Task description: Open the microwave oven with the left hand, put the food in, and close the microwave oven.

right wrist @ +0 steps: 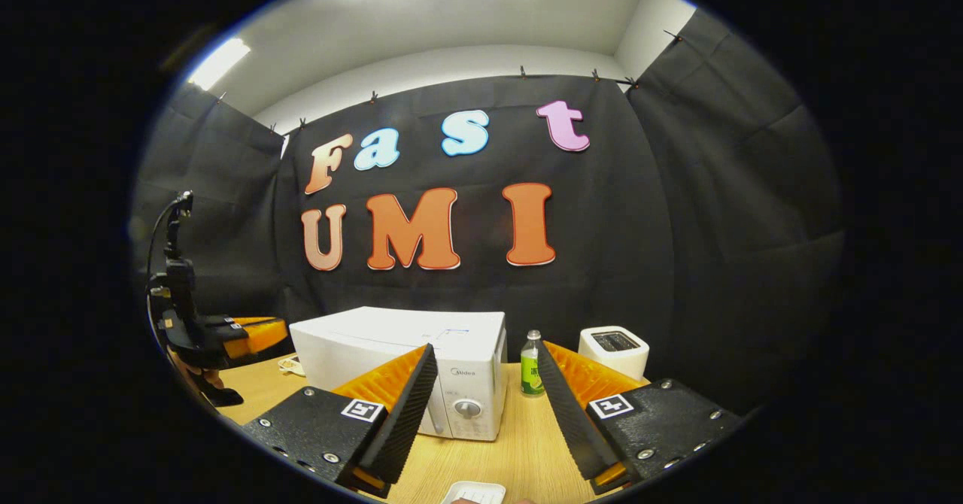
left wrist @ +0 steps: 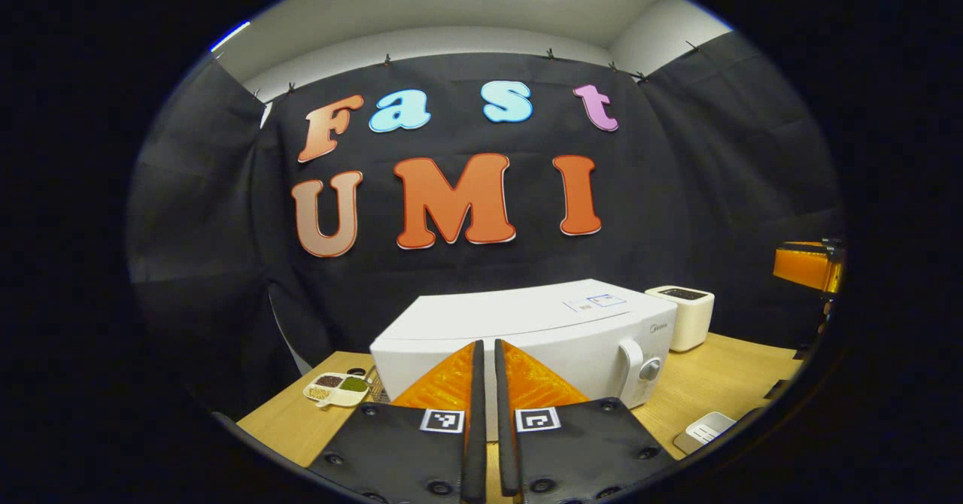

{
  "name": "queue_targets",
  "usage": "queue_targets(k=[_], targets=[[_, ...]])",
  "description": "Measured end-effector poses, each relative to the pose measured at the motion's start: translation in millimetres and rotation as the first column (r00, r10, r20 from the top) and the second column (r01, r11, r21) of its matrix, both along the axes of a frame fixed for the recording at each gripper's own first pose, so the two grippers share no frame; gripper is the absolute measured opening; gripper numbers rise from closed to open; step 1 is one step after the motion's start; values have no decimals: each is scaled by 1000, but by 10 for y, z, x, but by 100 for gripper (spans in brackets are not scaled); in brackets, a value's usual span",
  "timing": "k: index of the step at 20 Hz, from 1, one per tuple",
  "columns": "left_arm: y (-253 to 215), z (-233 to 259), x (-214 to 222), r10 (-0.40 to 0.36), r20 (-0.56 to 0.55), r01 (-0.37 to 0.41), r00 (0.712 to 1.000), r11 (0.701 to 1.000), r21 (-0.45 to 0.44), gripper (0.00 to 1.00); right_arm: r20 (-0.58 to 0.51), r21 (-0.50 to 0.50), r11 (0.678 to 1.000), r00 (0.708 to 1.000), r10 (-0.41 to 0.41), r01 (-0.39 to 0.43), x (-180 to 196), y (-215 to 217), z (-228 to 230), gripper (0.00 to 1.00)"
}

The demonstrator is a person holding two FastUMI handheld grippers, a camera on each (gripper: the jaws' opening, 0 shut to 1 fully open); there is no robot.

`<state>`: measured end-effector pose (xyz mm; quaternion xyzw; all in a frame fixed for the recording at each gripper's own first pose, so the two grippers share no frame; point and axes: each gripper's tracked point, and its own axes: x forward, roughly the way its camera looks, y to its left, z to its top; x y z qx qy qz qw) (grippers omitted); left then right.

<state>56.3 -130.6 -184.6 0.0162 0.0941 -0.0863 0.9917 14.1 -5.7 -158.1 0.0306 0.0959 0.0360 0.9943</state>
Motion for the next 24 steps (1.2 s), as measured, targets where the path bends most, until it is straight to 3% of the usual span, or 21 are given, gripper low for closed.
queue_targets(k=[2, 4, 6, 8, 9, 11, 12, 13, 15, 16, 19, 22, 24], targets=[[199, 358, -44, 3, 38, -2, 999, 1000, -22, 16, 23, 24, 999, 999, 26, -27, 41, 83, 208, 84], [397, 651, -119, 15, 75, -14, 997, 1000, -15, 35, 49, 36, 999, 998, 36, -38, 92, 121, 409, 84], [557, 911, -200, 29, 104, -28, 994, 1000, -4, 34, 63, 24, 999, 998, 32, -33, 140, 124, 578, 84], [642, 1100, -301, 28, 133, -30, 991, 999, 14, 52, 67, 5, 1000, 998, 16, -16, 180, 112, 724, 84], [697, 1186, -334, 33, 149, -38, 988, 999, 30, 52, 69, -3, 1000, 998, 6, -6, 209, 113, 794, 84], [832, 1363, -396, 61, 180, -68, 982, 997, 36, 63, 84, -15, 1000, 996, 2, -1, 235, 161, 966, 84], [895, 1430, -410, 75, 183, -81, 980, 996, 24, 75, 94, -23, 1000, 996, 4, -2, 252, 193, 1055, 84], [970, 1505, -418, 92, 180, -95, 979, 995, 6, 70, 103, -32, 1000, 995, 3, 0, 266, 208, 1135, 84], [1176, 1643, -414, 133, 182, -135, 974, 991, -2, 76, 111, -35, 999, 994, -1, 5, 281, 241, 1281, 84], [1285, 1729, -406, 160, 195, -165, 968, 986, 8, 91, 113, -28, 1000, 994, 2, 2, 285, 264, 1343, 84], [1588, 1938, -350, 240, 217, -254, 946, 966, 39, 98, 124, -8, 1000, 992, 5, -4, 382, 346, 1534, 84], [1589, 2011, -325, 238, 196, -242, 951, 970, 0, 100, 141, -17, 1000, 990, 27, -25, 435, 452, 1643, 84], [1644, 2046, -293, 238, 192, -246, 952, 969, 20, 100, 153, -31, 999, 987, 38, -34, 475, 507, 1715, 84]])
